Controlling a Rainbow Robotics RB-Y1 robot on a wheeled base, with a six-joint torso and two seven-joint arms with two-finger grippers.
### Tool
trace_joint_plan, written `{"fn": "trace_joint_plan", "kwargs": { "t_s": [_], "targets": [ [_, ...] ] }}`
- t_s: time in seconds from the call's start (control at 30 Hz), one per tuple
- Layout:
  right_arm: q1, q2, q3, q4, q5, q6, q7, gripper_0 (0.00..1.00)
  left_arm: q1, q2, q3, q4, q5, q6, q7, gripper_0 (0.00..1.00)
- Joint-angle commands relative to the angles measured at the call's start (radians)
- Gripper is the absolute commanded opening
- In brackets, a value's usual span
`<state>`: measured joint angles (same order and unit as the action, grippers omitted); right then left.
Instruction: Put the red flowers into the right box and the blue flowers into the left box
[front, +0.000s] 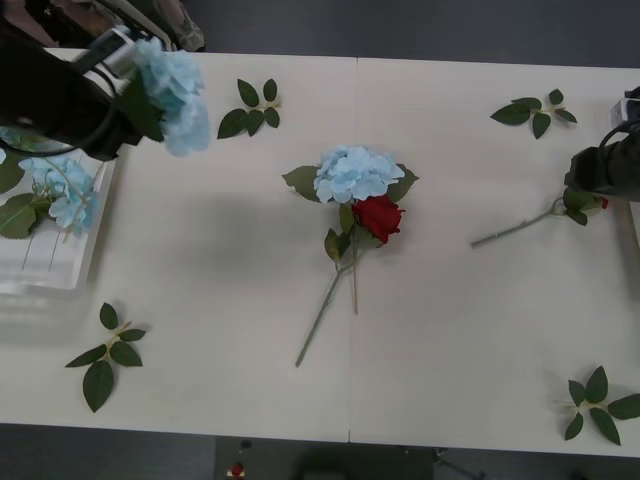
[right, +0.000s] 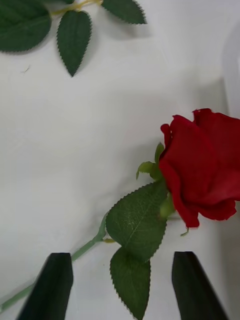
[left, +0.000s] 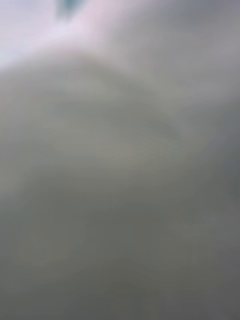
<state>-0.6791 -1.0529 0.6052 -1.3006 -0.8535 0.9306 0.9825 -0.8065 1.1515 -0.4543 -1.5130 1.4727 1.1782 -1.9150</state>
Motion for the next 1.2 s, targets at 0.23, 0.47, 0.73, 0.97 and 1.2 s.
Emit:
{"fn": "trace_joint_plan", "kwargs": {
  "t_s": [0.23,0.47,0.73,0.97,1.2],
  "targets": [
    [-0.023,0.042,-0.027,-0.105,-0.041,0.111,-0.280,0.73,0.408,0.082,0.479,0.359,0.466,0.110,-0.170,0.00],
    [-0.025,0.109,-0.016,-0.075,-0.010,0.139,-0.601,0.73,0.544,0.070,0.537,0.455,0.480,0.052,-0.234,0.00],
    [-0.060,0.195,-0.018,0.126,0.042,0.019,-0.671,0.73,0.603,0.057,0.537,0.484,0.506,-0.100,-0.251,0.00],
    [-0.092,0.235,-0.018,0.241,0.033,-0.033,-0.651,0.73,0.603,0.048,0.537,0.490,0.509,-0.158,-0.251,0.05],
    [-0.134,0.232,-0.018,0.314,0.017,-0.033,-0.613,0.73,0.604,0.047,0.537,0.496,0.546,-0.184,-0.251,0.77]
  ]
}}
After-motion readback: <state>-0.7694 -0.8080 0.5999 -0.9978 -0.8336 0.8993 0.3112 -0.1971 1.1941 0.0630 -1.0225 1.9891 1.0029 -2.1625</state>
